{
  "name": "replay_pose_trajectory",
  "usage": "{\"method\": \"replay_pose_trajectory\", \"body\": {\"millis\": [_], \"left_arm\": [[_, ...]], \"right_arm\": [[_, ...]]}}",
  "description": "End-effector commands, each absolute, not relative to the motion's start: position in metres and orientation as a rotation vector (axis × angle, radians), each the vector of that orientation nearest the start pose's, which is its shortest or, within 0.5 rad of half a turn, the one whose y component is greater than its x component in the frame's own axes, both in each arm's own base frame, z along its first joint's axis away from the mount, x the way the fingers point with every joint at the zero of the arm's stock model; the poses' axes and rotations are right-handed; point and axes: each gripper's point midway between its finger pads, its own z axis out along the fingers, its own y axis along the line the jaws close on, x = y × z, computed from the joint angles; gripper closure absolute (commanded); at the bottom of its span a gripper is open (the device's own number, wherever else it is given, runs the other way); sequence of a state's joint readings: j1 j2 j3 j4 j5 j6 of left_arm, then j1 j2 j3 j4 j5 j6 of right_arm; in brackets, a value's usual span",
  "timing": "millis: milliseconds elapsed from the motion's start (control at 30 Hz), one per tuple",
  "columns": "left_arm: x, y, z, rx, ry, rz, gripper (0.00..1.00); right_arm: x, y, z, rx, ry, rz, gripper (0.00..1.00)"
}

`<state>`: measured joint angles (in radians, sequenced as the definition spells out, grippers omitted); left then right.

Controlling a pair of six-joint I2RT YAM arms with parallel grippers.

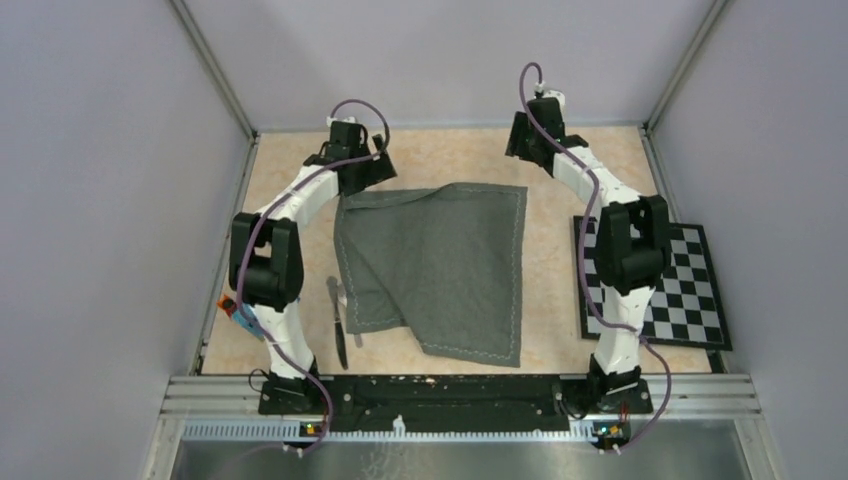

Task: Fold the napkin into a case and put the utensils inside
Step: Flatten out the napkin at the center of the board.

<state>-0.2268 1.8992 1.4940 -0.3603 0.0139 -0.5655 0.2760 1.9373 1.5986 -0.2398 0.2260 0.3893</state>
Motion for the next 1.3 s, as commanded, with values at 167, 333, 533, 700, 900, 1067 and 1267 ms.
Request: {"method": "replay_pose_trajectory", "body": {"millis": [167,333,533,700,900,1067,1267], "left_arm": [[0.405,-0.179,0.230,-0.023,2.081,-0.794,0.01],[0.362,-0.184,0.191,-0.090,2.134,-0.919,0.01],[0.367,-0.201,0.164,-0.194,2.126,-1.089,0.01],[0.401,-0.210,0.140,-0.383,2.019,-1.158,0.01],[0.449,-0.242,0.118,-0.506,1.923,-1.156,0.01],[0.487,-0.261,0.110,-0.562,1.850,-1.070,0.01],[0.515,-0.247,0.101,-0.665,1.729,-0.950,0.01]], "right_arm": [[0.428,0.168,0.196,0.010,2.229,0.575,0.32],[0.354,0.235,0.167,-0.113,2.263,0.893,0.32],[0.322,0.258,0.113,-0.093,2.367,1.040,0.44],[0.318,0.244,0.081,-0.079,2.418,0.934,0.48],[0.308,0.224,0.053,-0.014,2.452,0.824,0.49],[0.302,0.212,0.033,0.044,2.470,0.757,0.51],[0.294,0.194,0.007,0.147,2.520,0.667,0.57]]}}
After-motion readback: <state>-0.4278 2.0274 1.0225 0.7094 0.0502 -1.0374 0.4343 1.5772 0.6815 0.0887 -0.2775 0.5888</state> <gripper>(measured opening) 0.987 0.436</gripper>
